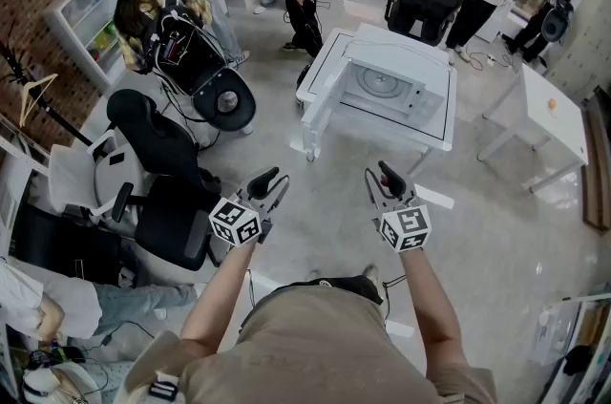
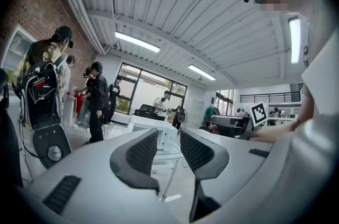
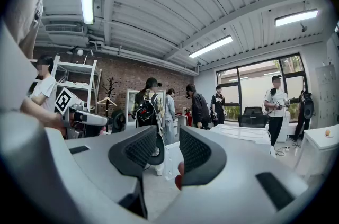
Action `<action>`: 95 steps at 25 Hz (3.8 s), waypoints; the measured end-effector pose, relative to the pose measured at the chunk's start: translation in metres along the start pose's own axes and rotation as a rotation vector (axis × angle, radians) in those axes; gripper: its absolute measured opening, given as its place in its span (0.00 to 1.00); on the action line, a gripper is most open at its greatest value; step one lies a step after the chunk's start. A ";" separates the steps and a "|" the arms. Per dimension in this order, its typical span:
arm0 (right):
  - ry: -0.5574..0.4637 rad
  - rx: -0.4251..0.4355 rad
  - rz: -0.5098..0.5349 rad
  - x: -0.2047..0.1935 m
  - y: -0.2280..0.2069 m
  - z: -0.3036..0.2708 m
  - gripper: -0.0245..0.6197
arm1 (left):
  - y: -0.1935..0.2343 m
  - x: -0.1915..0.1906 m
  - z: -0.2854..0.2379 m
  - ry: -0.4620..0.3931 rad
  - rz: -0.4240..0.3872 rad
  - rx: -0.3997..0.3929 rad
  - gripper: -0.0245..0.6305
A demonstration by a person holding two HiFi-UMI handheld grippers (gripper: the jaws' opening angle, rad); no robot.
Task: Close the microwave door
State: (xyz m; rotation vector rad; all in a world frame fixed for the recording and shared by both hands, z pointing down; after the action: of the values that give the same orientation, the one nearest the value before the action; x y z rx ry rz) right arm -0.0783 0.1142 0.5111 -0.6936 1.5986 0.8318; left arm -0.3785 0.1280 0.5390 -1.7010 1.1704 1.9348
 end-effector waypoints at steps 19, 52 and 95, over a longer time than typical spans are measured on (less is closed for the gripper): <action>-0.021 0.008 -0.050 -0.020 -0.032 0.009 0.26 | 0.000 -0.013 -0.041 0.021 -0.009 0.027 0.23; -0.011 0.094 -0.025 -0.015 -0.120 -0.080 0.26 | 0.082 0.003 -0.155 0.085 -0.078 0.069 0.29; 0.114 -0.236 -0.138 -0.073 -0.187 -0.130 0.26 | 0.176 -0.093 -0.282 0.441 0.067 -0.321 0.35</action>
State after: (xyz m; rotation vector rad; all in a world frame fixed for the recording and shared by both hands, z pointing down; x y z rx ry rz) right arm 0.0121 -0.0998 0.5686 -1.0244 1.5479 0.9002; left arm -0.2876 -0.1633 0.7007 -2.3785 1.1062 1.9245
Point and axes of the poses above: the fingertips, and each gripper's own axes: z backward along the fingers, y to its left, x out of its top, the point moved 7 cm from there along z, backward along the fingers, and after that the axes turned 7 degrees about z, right-handed, at the moved point
